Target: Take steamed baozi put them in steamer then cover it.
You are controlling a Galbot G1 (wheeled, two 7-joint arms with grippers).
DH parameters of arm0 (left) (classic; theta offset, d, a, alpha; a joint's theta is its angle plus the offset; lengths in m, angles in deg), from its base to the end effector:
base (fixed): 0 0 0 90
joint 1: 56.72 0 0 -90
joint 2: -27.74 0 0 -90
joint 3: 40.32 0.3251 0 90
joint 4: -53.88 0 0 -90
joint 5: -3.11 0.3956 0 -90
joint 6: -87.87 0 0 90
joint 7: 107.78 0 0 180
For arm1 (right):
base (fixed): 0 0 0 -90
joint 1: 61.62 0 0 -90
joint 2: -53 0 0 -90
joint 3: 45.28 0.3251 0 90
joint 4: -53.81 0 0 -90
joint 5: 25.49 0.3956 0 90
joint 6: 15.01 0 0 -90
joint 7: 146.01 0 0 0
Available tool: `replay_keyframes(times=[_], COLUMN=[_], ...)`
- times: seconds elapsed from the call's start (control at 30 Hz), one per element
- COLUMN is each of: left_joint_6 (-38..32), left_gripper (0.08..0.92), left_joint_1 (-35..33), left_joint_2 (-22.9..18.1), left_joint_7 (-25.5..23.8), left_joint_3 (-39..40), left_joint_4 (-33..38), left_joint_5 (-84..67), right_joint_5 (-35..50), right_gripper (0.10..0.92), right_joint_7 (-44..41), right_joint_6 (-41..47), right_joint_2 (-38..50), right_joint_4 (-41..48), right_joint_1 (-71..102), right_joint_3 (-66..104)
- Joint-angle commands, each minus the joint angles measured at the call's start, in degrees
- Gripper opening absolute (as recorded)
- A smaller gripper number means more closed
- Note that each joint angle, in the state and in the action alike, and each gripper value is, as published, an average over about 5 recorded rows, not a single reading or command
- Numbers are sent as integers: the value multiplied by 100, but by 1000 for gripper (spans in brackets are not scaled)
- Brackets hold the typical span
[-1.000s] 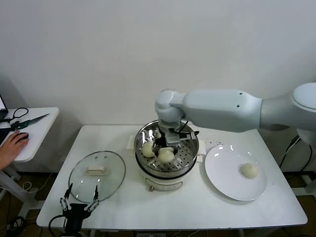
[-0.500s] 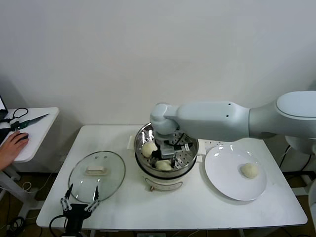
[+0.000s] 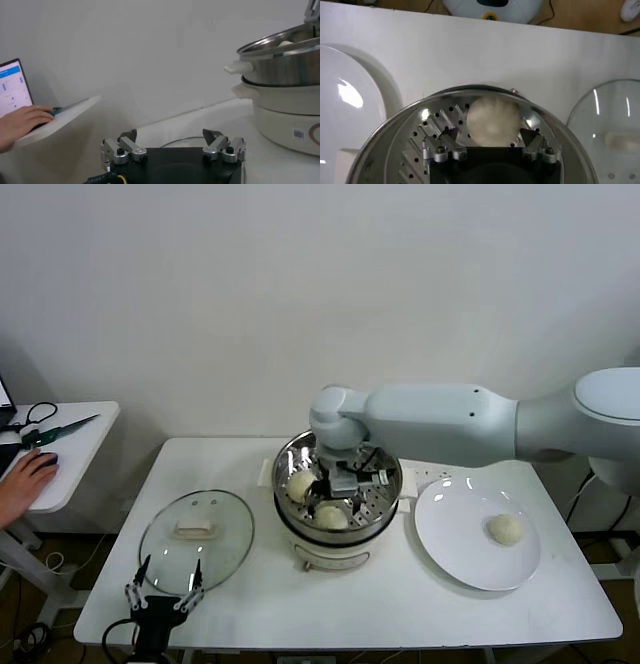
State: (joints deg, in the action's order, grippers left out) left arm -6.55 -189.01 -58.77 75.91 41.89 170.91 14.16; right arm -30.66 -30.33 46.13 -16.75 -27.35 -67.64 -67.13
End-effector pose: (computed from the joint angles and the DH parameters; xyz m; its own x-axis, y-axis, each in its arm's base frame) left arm 0.1626 0.0565 -0.3401 -0.9784 -0.1301 0.1609 -0.0713 0.9420 0.3279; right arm 0.5002 0.2068 -0.0935 -0.0505 -0.0469 0.9976 0.0045 -0.9989 -0.0467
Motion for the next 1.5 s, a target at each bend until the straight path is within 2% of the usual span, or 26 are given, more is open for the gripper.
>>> replay_keyframes(times=[0.03,0.23,0.43,0.63,0.77,0.9,1.07,1.5], left_joint_6=[11,28,27,18,18,25,67,139], left_gripper=[823,823,823,823,823,823,823,823], left_joint_1=[0,-25,-72,-100,-94,-85,-76,-13], left_joint_2=[2,26,40,29,18,4,-17,-71], left_joint_7=[-3,-3,-1,-1,-1,-1,27,31], left_joint_3=[11,11,-7,1,-2,-10,-26,-57], left_joint_4=[20,88,155,164,161,165,165,107], left_joint_5=[28,59,57,64,70,82,118,221], right_joint_5=[415,799,1346,1999,2145,1823,1142,-16], right_gripper=[823,823,823,823,823,823,823,823], right_joint_7=[24,60,897,521,360,299,273,289], right_joint_6=[155,278,1582,2705,3271,3372,3163,2916], right_joint_2=[601,1305,2219,3122,3682,4071,4324,3857], right_joint_4=[98,399,613,882,862,949,1371,2338], right_joint_1=[-267,-725,-1126,-1021,-646,60,1540,3776], right_joint_3=[151,58,-586,-647,-579,-246,980,3088])
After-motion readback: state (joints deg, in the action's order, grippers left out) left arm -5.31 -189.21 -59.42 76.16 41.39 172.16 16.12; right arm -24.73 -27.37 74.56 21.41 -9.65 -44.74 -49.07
